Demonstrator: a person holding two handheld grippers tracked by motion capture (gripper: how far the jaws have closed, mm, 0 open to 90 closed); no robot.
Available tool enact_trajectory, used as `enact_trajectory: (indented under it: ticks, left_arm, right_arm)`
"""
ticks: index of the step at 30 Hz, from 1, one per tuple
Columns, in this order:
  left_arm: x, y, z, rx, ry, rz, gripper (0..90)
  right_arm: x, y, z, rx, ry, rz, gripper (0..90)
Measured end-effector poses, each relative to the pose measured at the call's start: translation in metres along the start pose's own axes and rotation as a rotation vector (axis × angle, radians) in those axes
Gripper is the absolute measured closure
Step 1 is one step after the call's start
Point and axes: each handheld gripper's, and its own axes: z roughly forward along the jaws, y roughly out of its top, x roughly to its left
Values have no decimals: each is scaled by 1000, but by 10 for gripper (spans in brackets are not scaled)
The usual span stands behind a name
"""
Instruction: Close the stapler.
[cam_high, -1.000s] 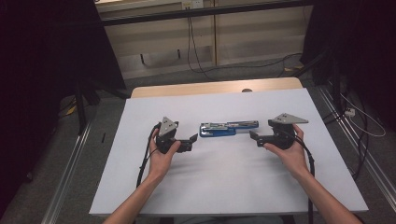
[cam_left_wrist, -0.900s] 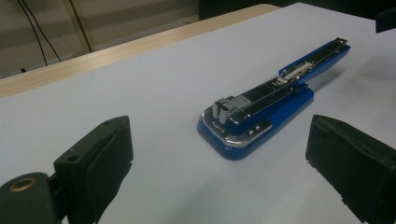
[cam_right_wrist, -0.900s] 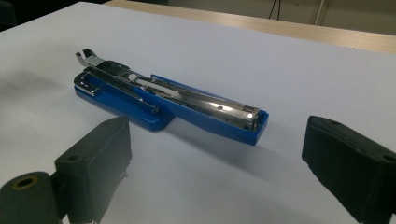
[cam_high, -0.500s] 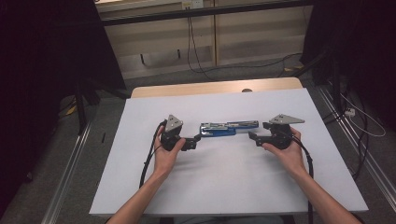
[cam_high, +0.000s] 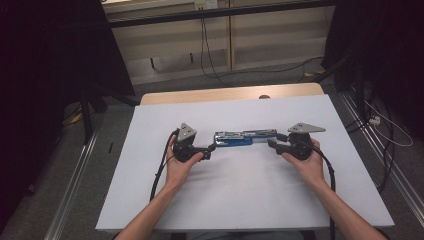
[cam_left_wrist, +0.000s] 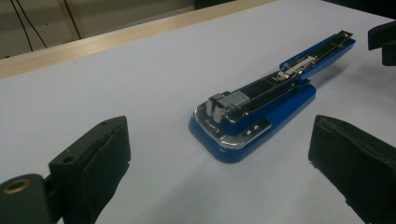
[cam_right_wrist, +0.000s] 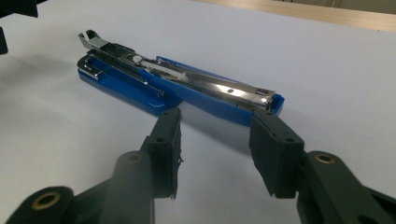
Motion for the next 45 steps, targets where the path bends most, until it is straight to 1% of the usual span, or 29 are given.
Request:
enact_trajectory:
  ticks: [2,4,6,7,8,10,11,13,15,16,17,18,20,22,23,25,27,29,30,32,33,36,37,38,40,43,44,45]
  left_arm:
    - [1,0,1,-4,-4,-18,56]
    - [1,1,0,-11,-4,-25,56]
    - [1,1,0,-16,-7,-21,56]
    - [1,1,0,-16,-7,-21,56]
    - [1,1,0,-14,-10,-18,56]
    - [-1,0,1,-10,-15,-14,56]
    - [-2,0,2,-8,-17,-15,60]
    - [-4,0,2,3,-27,-17,101]
    - [-6,-1,4,25,-27,-25,131]
    - [-7,-2,5,28,-41,-28,155]
    - [-9,-2,5,32,-48,-24,187]
    - [-10,-2,5,34,-45,-14,224]
    - [-11,-1,6,43,-47,-17,258]
    - [-11,-1,6,36,-70,-33,336]
    - [-11,-1,6,35,-71,-32,389]
    - [-11,0,6,34,-76,-26,463]
    - [-11,0,6,35,-89,-16,531]
    - [-12,0,6,35,-80,-4,610]
    - [-11,-1,7,41,-91,-2,631]
    - [-12,-1,8,42,-94,-5,688]
    - [-11,-1,8,53,-99,5,719]
    - [-10,1,8,73,-77,29,825]
    - [-9,2,9,78,-72,27,870]
    - [-8,3,10,78,-67,22,894]
    - [-7,6,13,85,-69,13,900]
    - [-8,10,19,98,-65,25,900]
    - [-8,11,22,106,-64,35,900]
    - [-9,12,24,113,-67,34,900]
  right_arm:
    - [0,-1,1,9,4,-1,600]
    - [0,-1,1,10,10,-2,648]
    - [1,-1,1,15,14,-8,716]
    - [1,-1,1,17,21,-5,738]
    - [1,-1,1,24,34,1,779]
    - [1,-1,1,27,29,-14,842]
    - [1,-1,0,21,32,-5,873]
    - [1,0,-1,16,28,-7,900]
    - [1,0,-1,17,30,-6,900]
    - [1,-1,-1,21,29,-8,900]
    - [1,-1,-1,22,31,-10,900]
    - [1,-1,-1,25,32,-9,900]
    - [2,-2,-1,30,30,-12,900]
    - [2,-3,-1,31,28,-15,900]
    - [2,-3,-1,33,24,-21,900]
    - [2,-3,-1,32,26,-19,900]
    - [2,-2,-1,34,29,-14,900]
    - [2,-3,-1,37,33,-15,900]
    - [2,-3,0,38,34,-14,900]
    - [2,-3,1,43,37,-18,900]
    - [2,-3,1,44,38,-18,900]
    - [1,-3,1,45,36,-16,900]
    - [0,-3,1,44,36,-14,900]
    - [-1,-3,1,45,37,-10,900]
    - [-1,-3,1,47,36,-7,900]
    - [0,-3,1,45,34,-15,900]
    - [0,-3,1,45,35,-15,900]
    - [0,-3,1,44,34,-18,900]
